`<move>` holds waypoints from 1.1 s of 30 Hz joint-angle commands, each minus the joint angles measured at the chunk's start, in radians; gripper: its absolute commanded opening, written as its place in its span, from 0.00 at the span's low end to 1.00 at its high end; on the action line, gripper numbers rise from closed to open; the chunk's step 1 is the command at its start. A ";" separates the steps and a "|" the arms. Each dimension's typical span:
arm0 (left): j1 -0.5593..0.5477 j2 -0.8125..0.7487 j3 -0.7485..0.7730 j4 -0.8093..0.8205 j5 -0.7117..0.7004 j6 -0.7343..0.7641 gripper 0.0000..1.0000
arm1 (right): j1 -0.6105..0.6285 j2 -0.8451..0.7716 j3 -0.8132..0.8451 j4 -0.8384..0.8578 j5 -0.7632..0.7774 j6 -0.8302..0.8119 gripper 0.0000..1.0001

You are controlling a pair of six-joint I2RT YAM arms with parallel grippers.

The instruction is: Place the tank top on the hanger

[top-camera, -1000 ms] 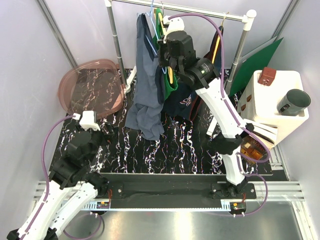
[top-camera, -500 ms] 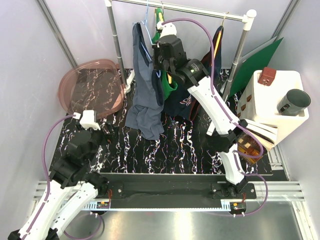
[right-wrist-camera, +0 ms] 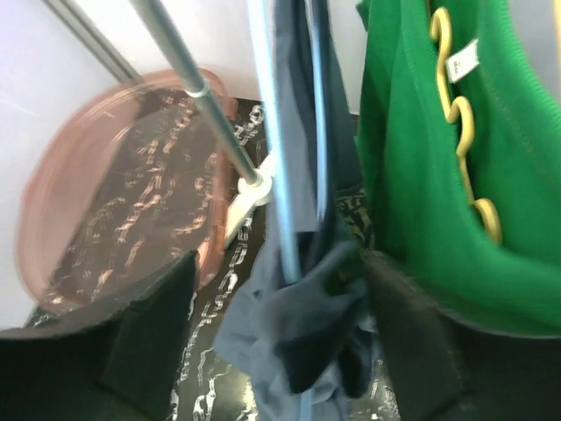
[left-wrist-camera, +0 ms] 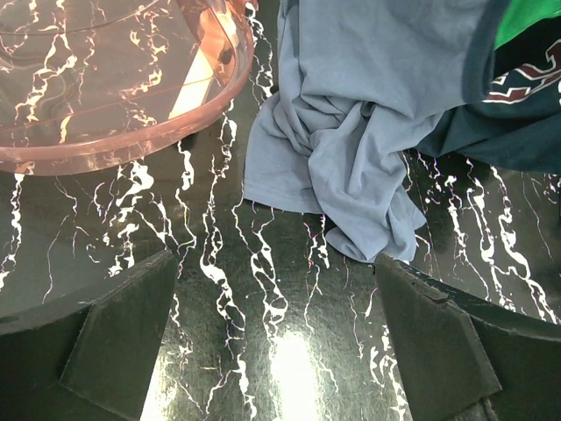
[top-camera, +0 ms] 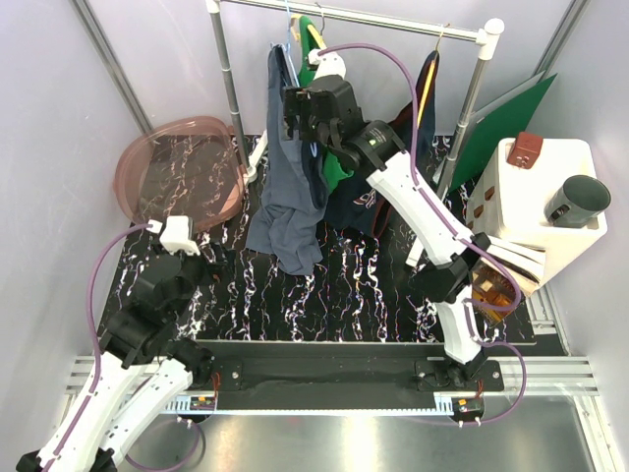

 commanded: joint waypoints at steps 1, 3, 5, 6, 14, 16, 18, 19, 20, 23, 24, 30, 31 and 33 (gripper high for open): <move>0.010 0.008 0.001 0.038 0.023 0.008 0.99 | -0.005 -0.110 -0.007 0.069 -0.053 -0.014 0.92; 0.013 0.008 0.000 0.038 0.023 0.006 0.99 | -0.003 -0.127 -0.007 0.072 -0.073 -0.017 0.99; 0.015 0.008 0.000 0.038 0.024 0.005 0.99 | -0.002 -0.144 -0.007 0.075 -0.098 -0.020 1.00; 0.016 0.011 0.000 0.038 0.026 0.005 0.99 | 0.003 -0.150 -0.008 0.076 -0.098 -0.027 1.00; 0.019 0.012 -0.002 0.038 0.004 -0.003 0.99 | 0.078 -0.279 -0.126 0.124 -0.070 -0.168 1.00; 0.023 0.003 -0.002 0.038 -0.002 -0.007 0.99 | 0.141 -0.351 -0.251 0.180 -0.115 -0.276 1.00; 0.024 -0.006 -0.003 0.038 -0.009 -0.009 0.99 | 0.188 -0.409 -0.360 0.252 -0.159 -0.381 1.00; 0.024 -0.007 -0.003 0.039 -0.011 -0.011 0.99 | 0.221 -0.472 -0.482 0.277 -0.217 -0.402 1.00; 0.024 -0.011 -0.003 0.039 -0.011 -0.011 0.99 | 0.238 -0.504 -0.547 0.303 -0.237 -0.415 1.00; 0.027 -0.012 -0.003 0.039 -0.003 -0.009 0.99 | 0.267 -0.641 -0.807 0.423 -0.280 -0.403 1.00; 0.029 -0.015 -0.003 0.041 -0.003 -0.009 0.99 | 0.267 -0.674 -0.924 0.443 -0.287 -0.370 1.00; 0.029 -0.043 -0.005 0.039 -0.026 -0.006 0.99 | 0.268 -0.923 -1.273 0.497 -0.101 -0.233 1.00; 0.030 -0.049 -0.005 0.039 -0.029 -0.004 0.99 | 0.267 -0.990 -1.307 0.498 -0.051 -0.219 1.00; 0.030 -0.066 -0.003 0.041 -0.031 0.000 0.99 | 0.268 -1.061 -1.405 0.497 -0.003 -0.178 1.00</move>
